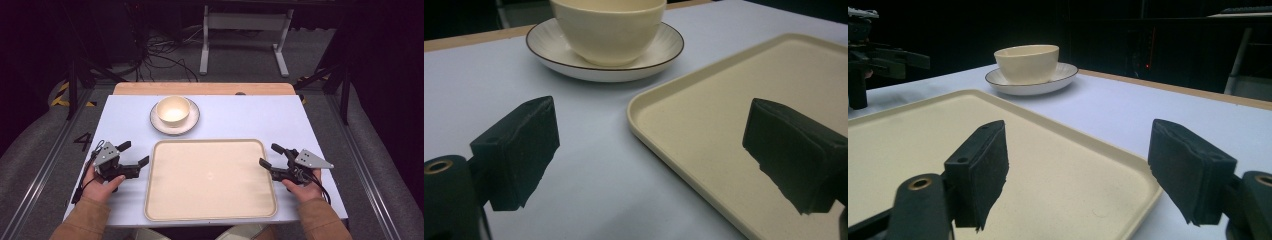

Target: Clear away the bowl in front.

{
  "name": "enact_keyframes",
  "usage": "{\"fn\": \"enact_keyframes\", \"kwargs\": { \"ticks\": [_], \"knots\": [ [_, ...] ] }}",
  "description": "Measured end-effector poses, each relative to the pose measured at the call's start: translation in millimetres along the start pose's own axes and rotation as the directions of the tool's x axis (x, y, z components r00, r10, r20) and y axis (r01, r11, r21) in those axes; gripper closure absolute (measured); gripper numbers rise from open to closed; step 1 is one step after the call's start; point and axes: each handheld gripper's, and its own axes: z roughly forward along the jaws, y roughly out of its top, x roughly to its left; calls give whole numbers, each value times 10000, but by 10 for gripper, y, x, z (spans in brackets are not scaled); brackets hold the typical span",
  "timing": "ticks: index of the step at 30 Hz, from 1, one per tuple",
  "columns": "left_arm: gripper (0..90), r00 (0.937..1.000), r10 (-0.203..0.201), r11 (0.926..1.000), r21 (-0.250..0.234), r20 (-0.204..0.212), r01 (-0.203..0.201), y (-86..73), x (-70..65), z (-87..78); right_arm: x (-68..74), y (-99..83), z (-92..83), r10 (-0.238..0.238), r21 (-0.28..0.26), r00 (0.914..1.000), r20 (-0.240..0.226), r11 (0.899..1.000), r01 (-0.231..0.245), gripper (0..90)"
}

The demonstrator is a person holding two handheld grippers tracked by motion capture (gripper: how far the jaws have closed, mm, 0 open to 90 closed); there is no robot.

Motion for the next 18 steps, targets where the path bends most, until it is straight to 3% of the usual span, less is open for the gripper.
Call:
{"fn": "enact_keyframes", "kwargs": {
  "ticks": [1, 2, 4, 6, 18],
  "knots": [
    [91, 9979, -610, 9981, -78, 228, 611, 12, 19, 0, -4, 0, 1, -3, -4, 10000, -21, 10000, 3, 237],
    [91, 9967, -760, 9968, -234, 281, 767, 24, 19, 2, -7, 0, 2, 21, -6, 10000, -51, 10000, -21, 236],
    [95, 9992, -403, 9990, -184, -2, 403, 76, -5, -5, -8, 0, 4, 43, 19, 10000, -74, 10000, -43, 236],
    [97, 9998, -208, 9996, -192, 42, 209, 129, -33, -8, -4, -1, 3, 8, 8, 10000, -44, 10000, -8, 228],
    [101, 9999, -89, 9994, -342, 68, 91, 394, -83, -22, -1, -2, 4, 1, 38, 10000, 22, 10000, -1, 199]
  ]
}}
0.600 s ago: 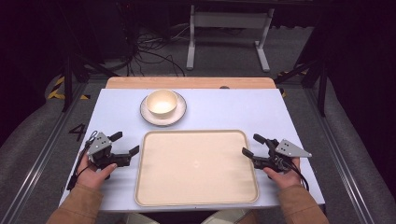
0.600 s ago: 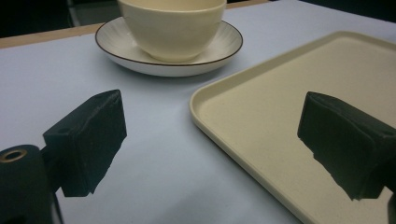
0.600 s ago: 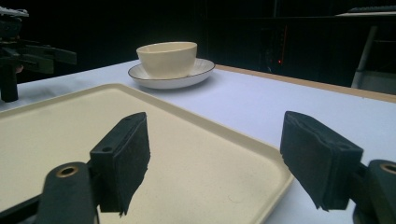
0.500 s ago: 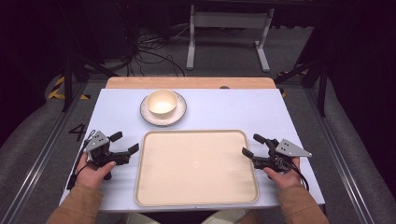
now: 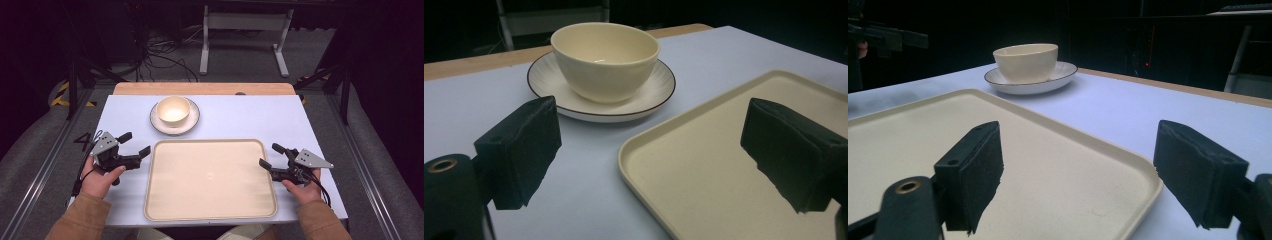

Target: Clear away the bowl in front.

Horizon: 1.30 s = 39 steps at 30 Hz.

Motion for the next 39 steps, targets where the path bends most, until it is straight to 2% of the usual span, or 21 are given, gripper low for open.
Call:
{"fn": "enact_keyframes", "kwargs": {
  "ticks": [4, 13, 26, 39],
  "knots": [
    [101, 9999, 166, 9999, 27, -3, -166, 107, -1, 1, 8, -3, -6, -70, -59, 10000, 18, 10000, 70, 190],
    [101, 10000, 41, 10000, -64, 71, -40, 341, 38, 32, 15, -11, -25, -81, -268, 9999, 100, 9996, 84, 179],
    [127, 9989, -462, 9989, -94, 19, 463, 498, 152, 195, 12, -14, -30, -58, -342, 9999, 91, 9994, 61, 170],
    [126, 9991, -306, 9995, 115, -308, 309, 656, 237, 401, 14, -15, -31, -56, -325, 10000, 78, 9995, 59, 171]
  ]
}}
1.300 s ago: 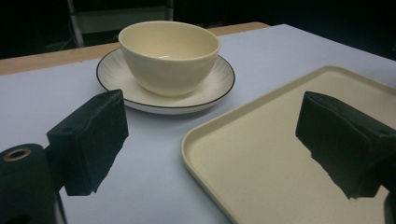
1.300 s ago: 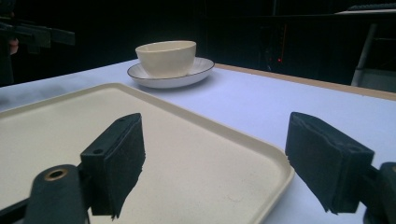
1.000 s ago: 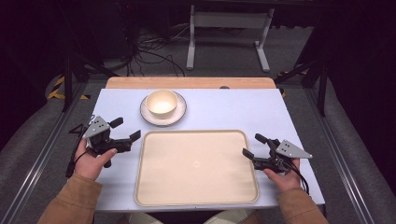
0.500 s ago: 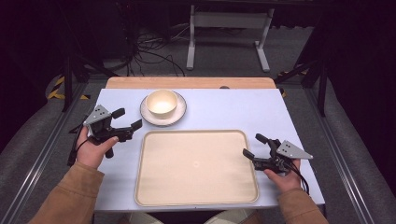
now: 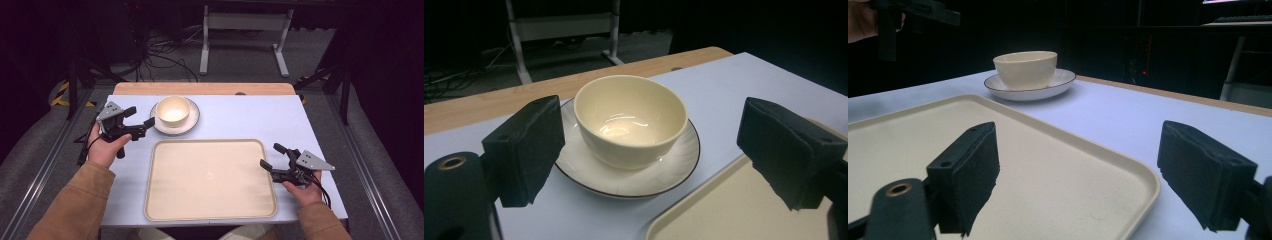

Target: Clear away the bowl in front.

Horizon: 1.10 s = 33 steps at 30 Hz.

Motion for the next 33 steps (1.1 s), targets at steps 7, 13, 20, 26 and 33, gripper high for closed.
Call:
{"fn": "enact_keyframes", "kwargs": {
  "ticks": [7, 13, 20, 26, 33],
  "knots": [
    [123, 10000, -64, 10000, 74, -35, 64, 103, 18, 145, 0, -1, -1, -9, -7, 10000, -6, 10000, 9, 172],
    [119, 9998, -127, 9995, 301, -159, 132, 162, 50, 263, 2, -1, -1, -20, -4, 10000, -2, 10000, 20, 173],
    [119, 9983, -414, 9976, 535, -417, 436, 220, 105, 414, 7, -2, -2, -81, -23, 10000, 18, 10000, 81, 173],
    [132, 9962, -548, 9946, 845, -671, 604, 221, 156, 522, 9, -2, -1, -120, -35, 9999, 21, 9999, 120, 173],
    [164, 9945, -578, 9900, 1231, -878, 684, 221, 211, 679, 13, -4, -4, -157, -44, 9999, 54, 9999, 157, 173]
  ]
}}
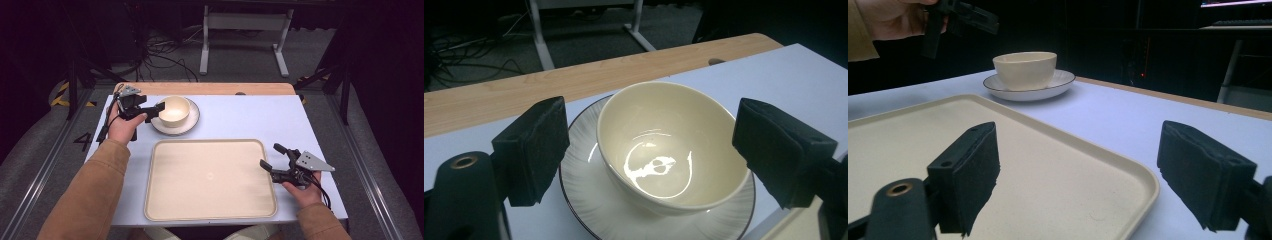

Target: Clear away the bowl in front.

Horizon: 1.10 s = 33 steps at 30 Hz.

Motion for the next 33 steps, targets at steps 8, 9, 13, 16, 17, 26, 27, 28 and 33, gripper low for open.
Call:
{"fn": "enact_keyframes", "kwargs": {
  "ticks": [8, 9, 13, 16, 17, 26, 27, 28, 33],
  "knots": [
    [183, 9982, -602, 9978, 292, -1, 601, -16, 40, 141, 4, -2, -6, -53, -69, 10000, 38, 10000, 53, 175],
    [192, 9982, -593, 9977, 321, -24, 593, -23, 50, 161, 6, -2, -6, -49, -75, 10000, 50, 10000, 49, 175],
    [209, 9974, -706, 9959, 563, -132, 713, -62, 96, 236, 11, -2, -4, -39, -78, 10000, 51, 10000, 40, 175],
    [223, 9959, -880, 9934, 714, -214, 893, -85, 137, 279, 10, -2, -4, -60, -56, 9999, 113, 10000, 61, 175],
    [230, 9955, -917, 9927, 767, -238, 933, -93, 148, 294, 12, -2, -3, -43, -70, 9999, 112, 10000, 44, 175],
    [242, 9923, -1182, 9837, 1317, -369, 1221, -182, 219, 421, 21, -8, -16, -162, -180, 9998, 138, 9997, 164, 177],
    [244, 9920, -1203, 9837, 1298, -371, 1242, -190, 218, 434, 23, -9, -19, -171, -224, 9997, 153, 9996, 174, 175],
    [246, 9919, -1234, 9830, 1329, -314, 1265, -194, 216, 442, 23, -11, -25, -168, -242, 9997, 152, 9996, 172, 174],
    [269, 9922, -1216, 9805, 1523, -275, 1244, -205, 193, 493, 20, -19, -42, -121, -466, 9997, 212, 9988, 130, 175]
  ]
}}
